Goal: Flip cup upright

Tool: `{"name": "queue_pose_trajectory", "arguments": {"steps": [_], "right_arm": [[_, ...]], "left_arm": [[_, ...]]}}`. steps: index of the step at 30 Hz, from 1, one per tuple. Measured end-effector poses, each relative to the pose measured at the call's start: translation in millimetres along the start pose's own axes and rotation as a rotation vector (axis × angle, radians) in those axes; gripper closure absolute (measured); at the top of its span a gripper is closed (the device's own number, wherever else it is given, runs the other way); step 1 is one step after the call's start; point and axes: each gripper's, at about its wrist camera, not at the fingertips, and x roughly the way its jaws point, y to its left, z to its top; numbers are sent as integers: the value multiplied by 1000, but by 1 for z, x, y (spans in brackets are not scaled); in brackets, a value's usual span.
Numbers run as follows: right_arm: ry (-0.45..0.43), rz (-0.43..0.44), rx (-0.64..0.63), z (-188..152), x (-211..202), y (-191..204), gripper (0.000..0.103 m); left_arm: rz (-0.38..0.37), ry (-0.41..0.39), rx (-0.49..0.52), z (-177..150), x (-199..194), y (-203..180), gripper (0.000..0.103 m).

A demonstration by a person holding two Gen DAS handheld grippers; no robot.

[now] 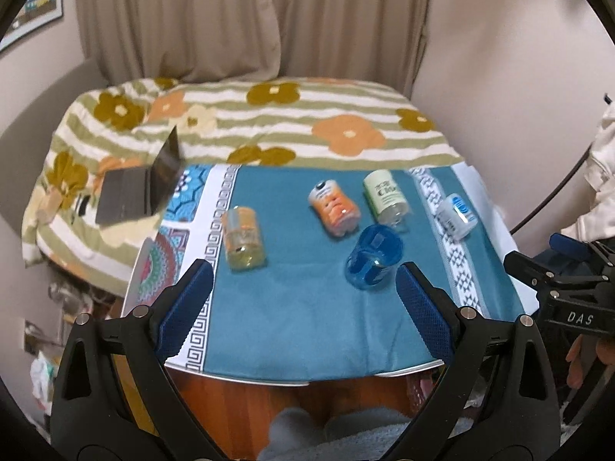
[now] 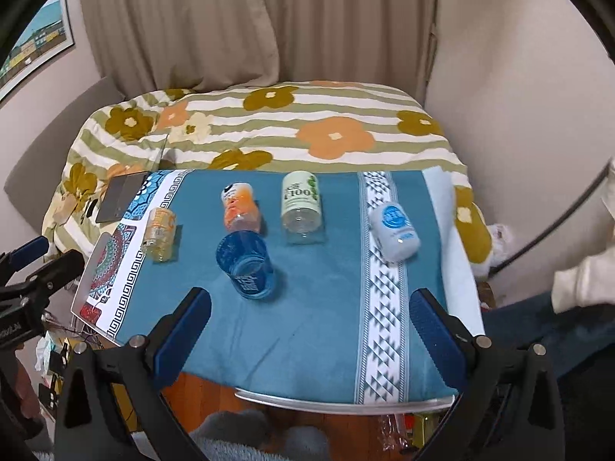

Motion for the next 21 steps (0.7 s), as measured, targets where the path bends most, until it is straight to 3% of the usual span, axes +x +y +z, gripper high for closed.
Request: {"name": "queue_pose_trajectory", "arguments": {"steps": [7, 21], "right_arm": [[-44, -53, 17, -8, -16, -6, 0], [-59, -53, 29, -10, -21, -11, 0]], "left_arm": [[-3, -39, 30, -10, -7, -13, 2], [-3, -48, 32, -11, -8, -16, 2]]}}
